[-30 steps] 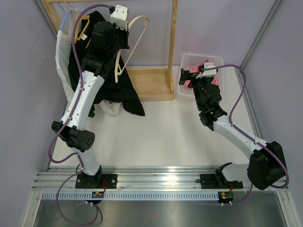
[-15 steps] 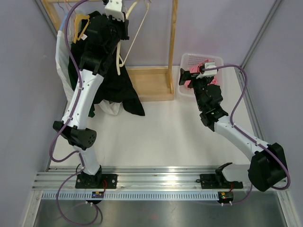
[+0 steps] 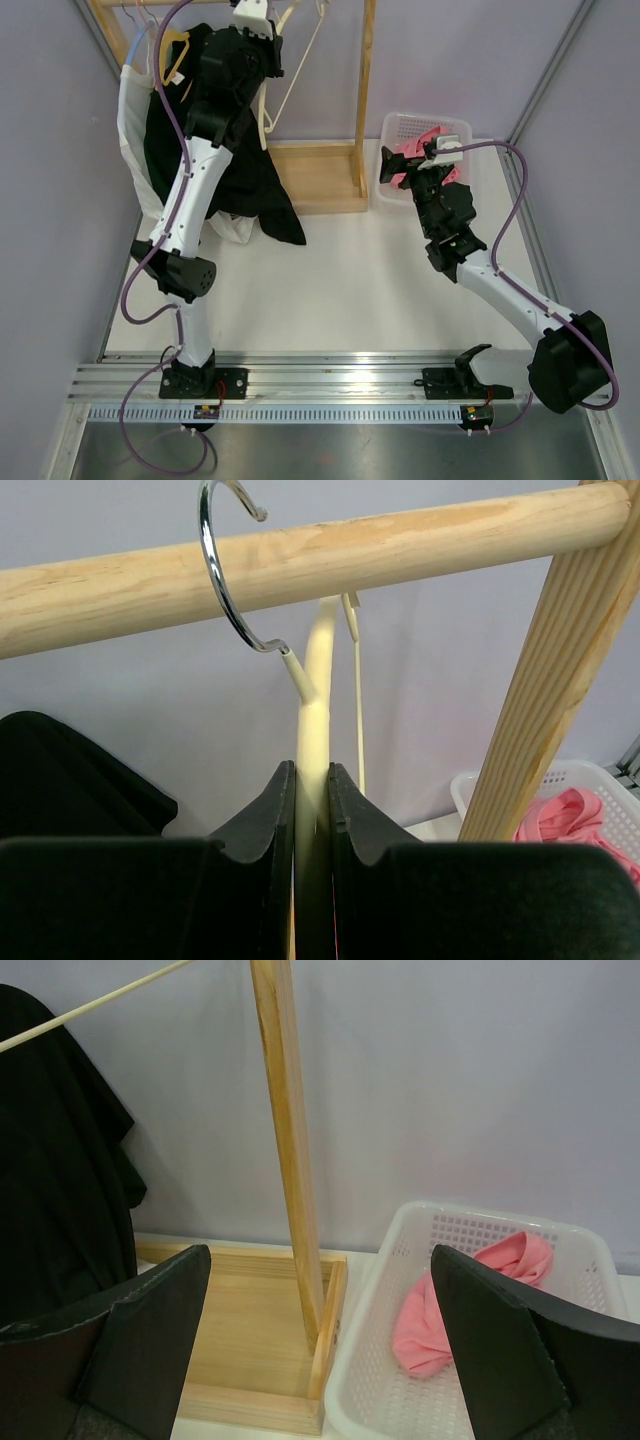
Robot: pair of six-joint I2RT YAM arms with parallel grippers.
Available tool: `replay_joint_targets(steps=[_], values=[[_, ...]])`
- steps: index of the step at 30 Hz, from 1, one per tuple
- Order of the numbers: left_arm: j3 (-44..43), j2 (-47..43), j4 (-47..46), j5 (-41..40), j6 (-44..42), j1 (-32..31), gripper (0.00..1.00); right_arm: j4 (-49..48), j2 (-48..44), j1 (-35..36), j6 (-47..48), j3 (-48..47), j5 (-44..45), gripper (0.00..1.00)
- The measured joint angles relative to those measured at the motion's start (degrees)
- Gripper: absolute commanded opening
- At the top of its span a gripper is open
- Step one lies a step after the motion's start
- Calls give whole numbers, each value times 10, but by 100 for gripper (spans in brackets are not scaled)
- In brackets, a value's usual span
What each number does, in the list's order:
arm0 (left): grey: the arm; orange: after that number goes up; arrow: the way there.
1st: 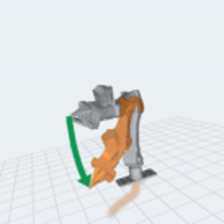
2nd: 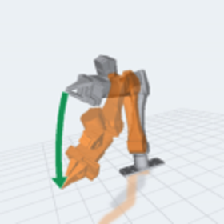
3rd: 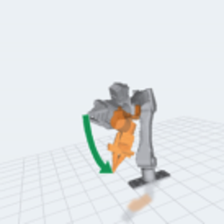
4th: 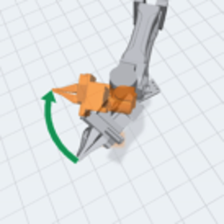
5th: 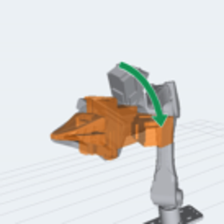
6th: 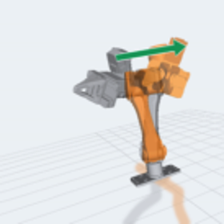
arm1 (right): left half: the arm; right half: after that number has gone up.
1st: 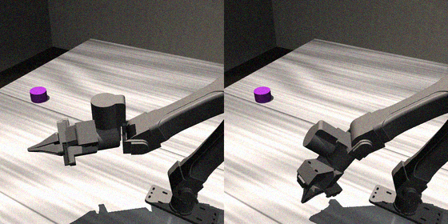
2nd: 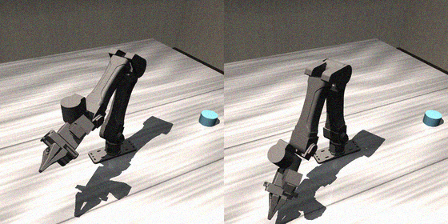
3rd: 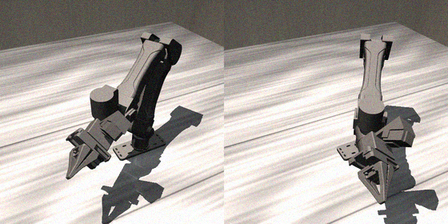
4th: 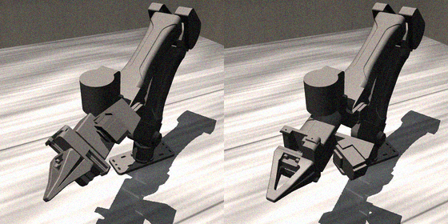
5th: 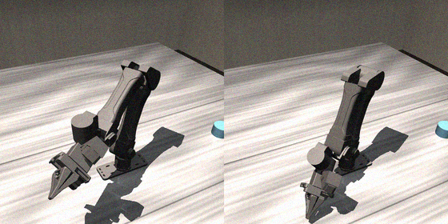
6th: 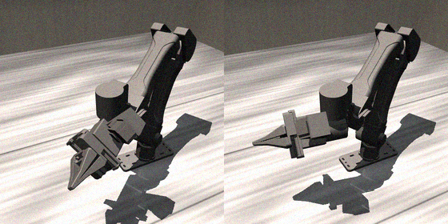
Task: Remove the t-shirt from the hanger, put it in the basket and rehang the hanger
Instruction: Hang the hanger back to the clothesline with the left arm
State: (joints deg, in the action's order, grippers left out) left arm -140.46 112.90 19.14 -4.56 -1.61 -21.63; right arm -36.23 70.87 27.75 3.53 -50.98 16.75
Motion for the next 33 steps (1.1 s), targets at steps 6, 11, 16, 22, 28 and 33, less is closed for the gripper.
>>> replay_joint_targets(steps=[6, 11, 16, 22, 28, 33], values=[[-17, 14, -15, -1, 0, 4, 0, 0, 0, 0, -2, 1, -15, 100], [-20, 16, -30, 1, 0, 10, 0, -1, 0, 0, -2, 2, -29, 99], [-23, 28, -34, 3, 0, 19, 0, -8, 0, 0, -2, 6, -38, 100], [-35, 52, -39, 6, 2, 23, 0, -12, 0, 0, -2, 13, -45, 100], [-41, 65, -43, 10, 5, 24, 0, -16, -5, 0, -2, 19, -47, 99], [-41, 65, -42, 21, 6, 24, 0, -17, -6, 0, -1, 19, -55, 99]])
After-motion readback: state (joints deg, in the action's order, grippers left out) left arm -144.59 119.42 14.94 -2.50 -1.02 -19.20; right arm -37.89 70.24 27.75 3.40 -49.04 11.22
